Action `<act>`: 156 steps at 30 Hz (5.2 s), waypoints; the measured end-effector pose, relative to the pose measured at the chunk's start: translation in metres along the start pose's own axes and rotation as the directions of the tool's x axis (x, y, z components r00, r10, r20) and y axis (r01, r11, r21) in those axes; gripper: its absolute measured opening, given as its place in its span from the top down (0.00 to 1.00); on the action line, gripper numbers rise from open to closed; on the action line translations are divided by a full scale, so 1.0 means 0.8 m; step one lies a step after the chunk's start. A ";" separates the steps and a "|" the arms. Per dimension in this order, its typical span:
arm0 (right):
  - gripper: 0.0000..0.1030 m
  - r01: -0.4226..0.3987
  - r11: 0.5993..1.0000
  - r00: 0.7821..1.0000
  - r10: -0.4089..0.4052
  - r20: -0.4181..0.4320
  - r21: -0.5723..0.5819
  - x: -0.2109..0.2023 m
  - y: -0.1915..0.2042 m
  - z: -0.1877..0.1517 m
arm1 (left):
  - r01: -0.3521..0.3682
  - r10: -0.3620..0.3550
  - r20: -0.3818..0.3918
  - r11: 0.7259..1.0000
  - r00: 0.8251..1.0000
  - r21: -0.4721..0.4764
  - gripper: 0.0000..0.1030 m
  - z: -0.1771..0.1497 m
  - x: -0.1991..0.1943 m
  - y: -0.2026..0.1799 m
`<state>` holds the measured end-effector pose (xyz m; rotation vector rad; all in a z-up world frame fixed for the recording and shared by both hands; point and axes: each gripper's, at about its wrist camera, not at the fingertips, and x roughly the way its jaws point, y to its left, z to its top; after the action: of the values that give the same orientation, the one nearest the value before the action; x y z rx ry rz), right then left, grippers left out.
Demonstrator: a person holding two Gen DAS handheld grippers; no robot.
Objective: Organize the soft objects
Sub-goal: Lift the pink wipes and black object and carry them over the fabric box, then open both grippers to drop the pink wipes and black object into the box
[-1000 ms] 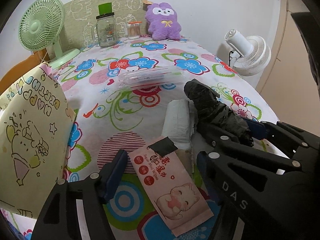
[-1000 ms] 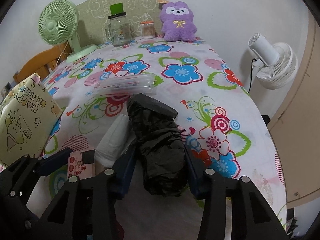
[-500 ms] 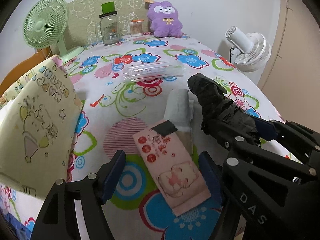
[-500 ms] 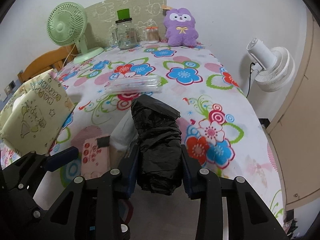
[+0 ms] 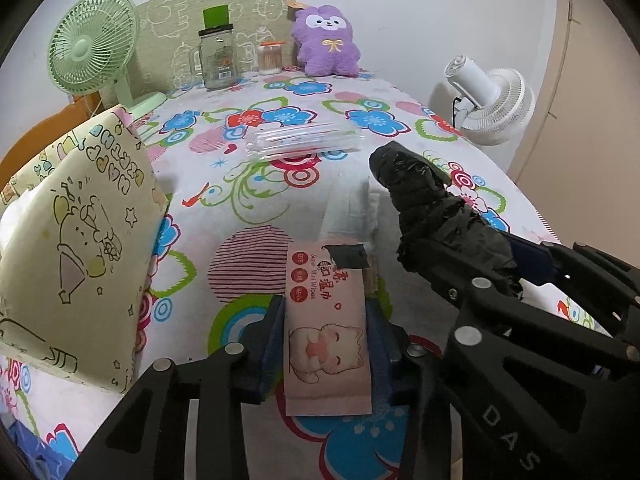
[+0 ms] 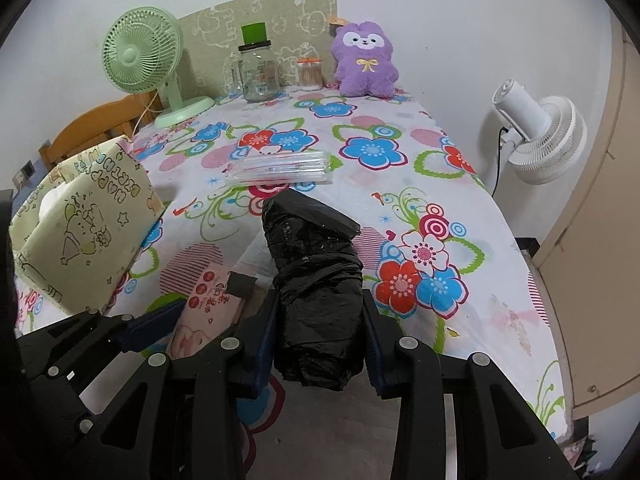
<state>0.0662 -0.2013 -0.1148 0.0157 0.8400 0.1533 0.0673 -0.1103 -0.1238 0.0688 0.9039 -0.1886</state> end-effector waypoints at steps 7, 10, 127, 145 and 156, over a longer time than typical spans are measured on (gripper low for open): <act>0.60 0.002 1.000 1.000 -0.002 0.018 0.004 -0.013 0.005 0.002 | -0.015 0.015 0.022 1.000 1.000 0.004 0.62 0.002 -0.014 0.003; 0.60 0.011 1.000 1.000 -0.012 0.016 0.013 -0.016 0.005 0.004 | -0.024 0.024 0.030 1.000 0.999 0.004 0.62 0.004 -0.019 0.004; 0.60 -0.231 0.948 0.968 0.246 0.043 -0.221 -0.026 0.268 0.128 | -0.188 0.206 0.117 0.971 0.972 -0.144 0.61 0.052 -0.105 0.263; 0.60 -0.310 0.909 0.950 0.305 -0.061 -0.280 0.022 0.308 0.123 | -0.209 0.220 0.032 0.957 0.975 -0.200 0.56 0.035 -0.077 0.302; 0.28 -0.324 0.907 0.946 0.318 -0.066 -0.267 0.028 0.304 0.127 | -0.194 0.207 0.037 0.958 0.978 -0.212 0.37 0.033 -0.083 0.300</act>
<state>0.1250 0.0473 -0.0455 -0.1096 0.8267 0.5825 0.0939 0.1303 -0.0600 -0.0385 0.8475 0.0929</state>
